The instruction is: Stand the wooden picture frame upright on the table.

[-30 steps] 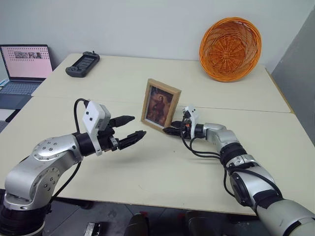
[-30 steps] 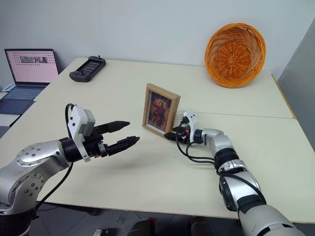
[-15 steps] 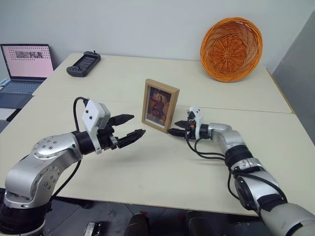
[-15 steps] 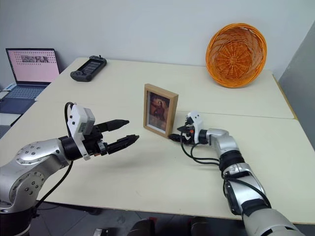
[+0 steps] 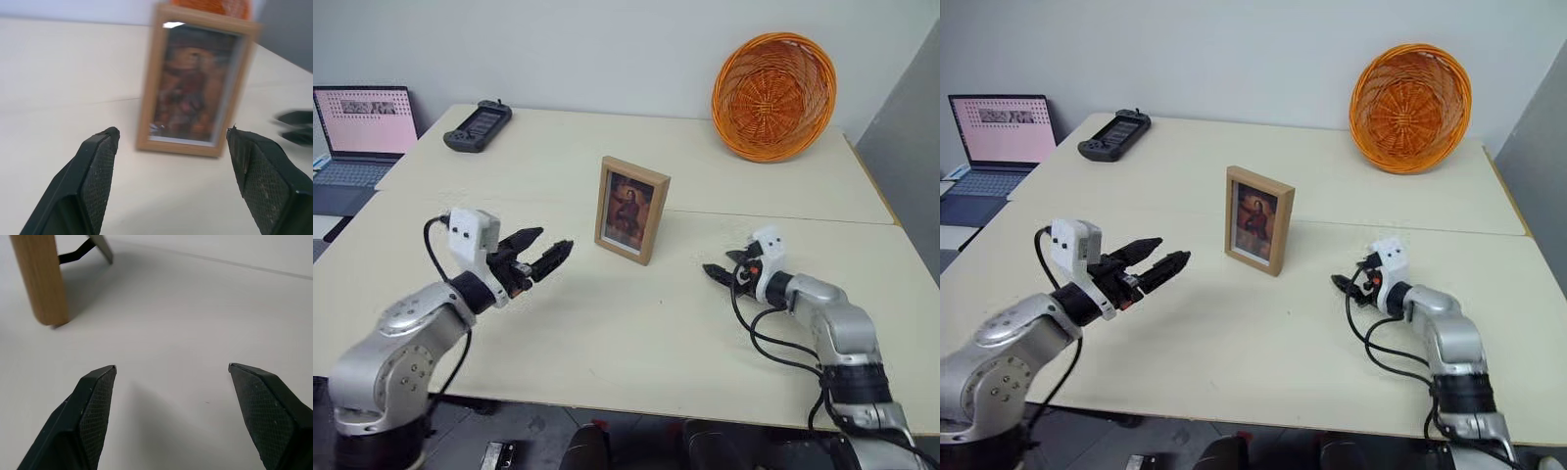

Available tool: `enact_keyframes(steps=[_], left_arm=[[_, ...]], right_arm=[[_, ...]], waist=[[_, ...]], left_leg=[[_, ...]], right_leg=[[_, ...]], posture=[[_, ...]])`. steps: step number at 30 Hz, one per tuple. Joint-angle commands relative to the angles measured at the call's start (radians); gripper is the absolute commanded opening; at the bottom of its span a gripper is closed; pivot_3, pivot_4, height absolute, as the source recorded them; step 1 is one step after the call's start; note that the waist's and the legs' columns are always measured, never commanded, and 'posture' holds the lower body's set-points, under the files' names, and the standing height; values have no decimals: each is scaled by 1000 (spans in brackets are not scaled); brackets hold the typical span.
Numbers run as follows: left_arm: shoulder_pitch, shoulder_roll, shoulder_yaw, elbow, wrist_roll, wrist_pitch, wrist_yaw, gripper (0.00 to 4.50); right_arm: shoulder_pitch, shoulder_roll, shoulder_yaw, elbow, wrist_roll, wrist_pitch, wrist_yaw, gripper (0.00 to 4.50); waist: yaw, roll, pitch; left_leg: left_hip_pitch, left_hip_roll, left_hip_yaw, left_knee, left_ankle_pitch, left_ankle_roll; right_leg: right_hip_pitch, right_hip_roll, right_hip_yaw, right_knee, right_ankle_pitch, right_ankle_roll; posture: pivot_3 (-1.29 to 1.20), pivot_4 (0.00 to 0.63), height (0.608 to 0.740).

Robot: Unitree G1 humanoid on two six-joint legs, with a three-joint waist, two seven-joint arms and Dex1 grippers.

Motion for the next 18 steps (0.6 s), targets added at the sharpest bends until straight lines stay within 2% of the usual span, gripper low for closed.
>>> enact_keyframes(steps=[1,4,7,11,18], left_arm=[[68,-93,16,-58,24,26,171,3731],[116,-143,-32,-83,84,-7,219,3731],[130,-148,-88,-91,162,-63,223,3731],[119,-133,-110,-70,163,-79,175,3731],[77,-118,-93,-36,105,-46,130,3731]], right_arm=[[108,48,-78,-204,1,9,-151,3910],[208,93,-82,-280,-10,4,-227,3910],[271,112,-70,-314,-21,-12,-269,3910],[328,133,-63,-336,-7,-14,-298,3910],[319,123,-66,-323,11,-19,-302,3910]], waist=[[1,0,0],[4,-1,-1],[13,-1,-1],[15,-1,-1],[15,-1,-1]], left_leg=[[0,0,0,0,0,0],[-2,0,-1,-1,0,0],[-2,0,-1,0,0,0],[-1,-1,-1,-1,0,0],[-1,-1,0,-1,0,0]], right_leg=[[0,0,0,0,0,0],[-1,0,0,-1,0,0],[-1,0,0,-1,0,0],[0,0,0,-1,0,0],[0,0,0,-2,0,0]], posture=[[0,150,740],[0,150,740],[0,150,740],[0,150,740],[0,150,740]])
